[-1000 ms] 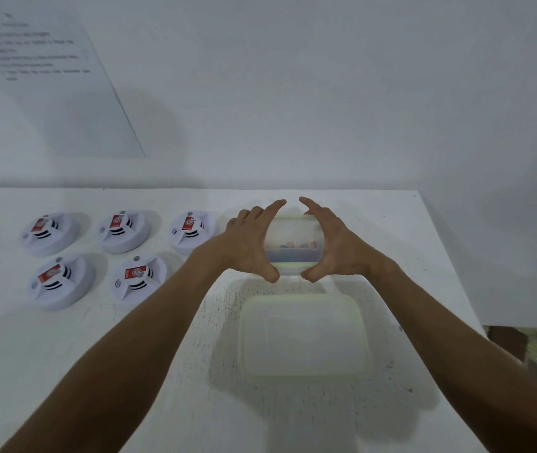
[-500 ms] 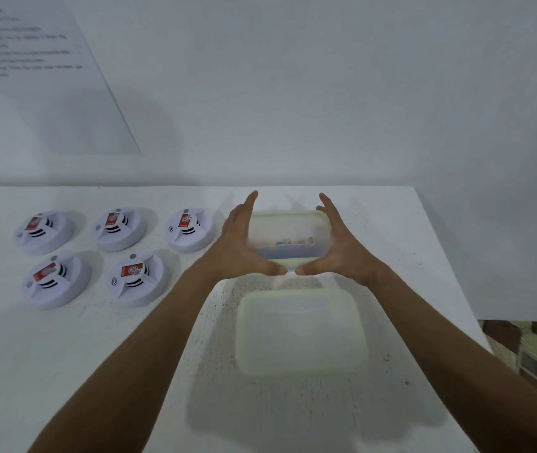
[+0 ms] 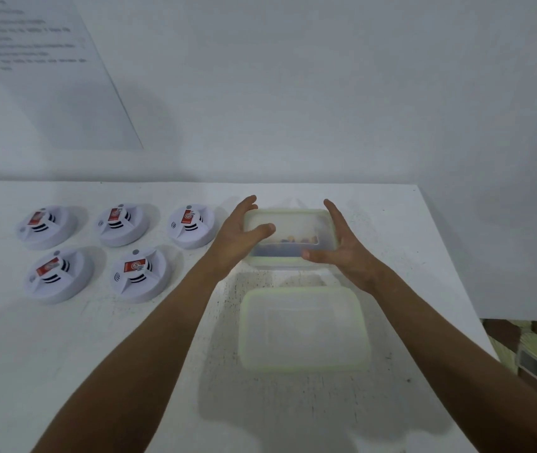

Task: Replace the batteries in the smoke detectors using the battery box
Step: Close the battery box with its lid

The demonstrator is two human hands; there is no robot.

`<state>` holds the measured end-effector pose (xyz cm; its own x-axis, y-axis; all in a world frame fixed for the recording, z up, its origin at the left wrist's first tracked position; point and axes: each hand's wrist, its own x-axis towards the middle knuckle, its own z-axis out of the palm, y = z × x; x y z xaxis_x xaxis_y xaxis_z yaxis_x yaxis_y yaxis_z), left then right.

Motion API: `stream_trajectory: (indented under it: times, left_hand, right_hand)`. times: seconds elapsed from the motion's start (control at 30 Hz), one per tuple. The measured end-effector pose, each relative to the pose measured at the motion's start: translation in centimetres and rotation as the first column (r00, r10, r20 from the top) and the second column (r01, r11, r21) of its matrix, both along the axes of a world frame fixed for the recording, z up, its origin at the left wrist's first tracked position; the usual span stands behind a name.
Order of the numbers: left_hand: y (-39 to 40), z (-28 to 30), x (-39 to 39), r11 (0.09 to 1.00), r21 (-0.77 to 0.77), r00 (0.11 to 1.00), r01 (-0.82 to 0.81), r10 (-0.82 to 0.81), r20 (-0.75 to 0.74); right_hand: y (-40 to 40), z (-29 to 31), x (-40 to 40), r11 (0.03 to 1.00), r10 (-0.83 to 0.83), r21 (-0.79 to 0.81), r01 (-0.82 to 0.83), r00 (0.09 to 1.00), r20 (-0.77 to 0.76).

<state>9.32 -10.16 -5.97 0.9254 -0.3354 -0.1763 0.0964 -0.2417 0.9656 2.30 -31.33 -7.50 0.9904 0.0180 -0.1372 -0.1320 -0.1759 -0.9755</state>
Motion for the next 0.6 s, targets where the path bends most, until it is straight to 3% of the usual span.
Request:
stream_trajectory:
  times: [0.13, 0.23, 0.37, 0.6]
  left_hand:
    - [0.6, 1.0, -1.8, 0.971, 0.238, 0.974, -0.016, -0.038, 0.222]
    - [1.9, 1.6, -6.1, 0.95, 0.31, 0.93, -0.037, -0.081, 0.359]
    - [3.7, 1.1, -12.8, 0.918, 0.396, 0.916, 0.007, -0.165, 0.366]
    - [4.8, -0.5, -18.8, 0.909, 0.418, 0.956, 0.002, -0.124, 0.266]
  right_hand:
    - [-0.2, 1.2, -1.5, 0.991, -0.042, -0.127, 0.041, 0.999, -0.006]
    - [-0.4, 1.9, -4.7, 0.969, -0.03, -0.243, 0.036, 0.999, 0.031]
    - [0.5, 2.2, -9.9, 0.926, 0.02, -0.378, 0.002, 0.998, 0.054]
    - [2.2, 0.9, -16.3, 0.876, 0.016, -0.483, 0.001, 0.999, 0.031]
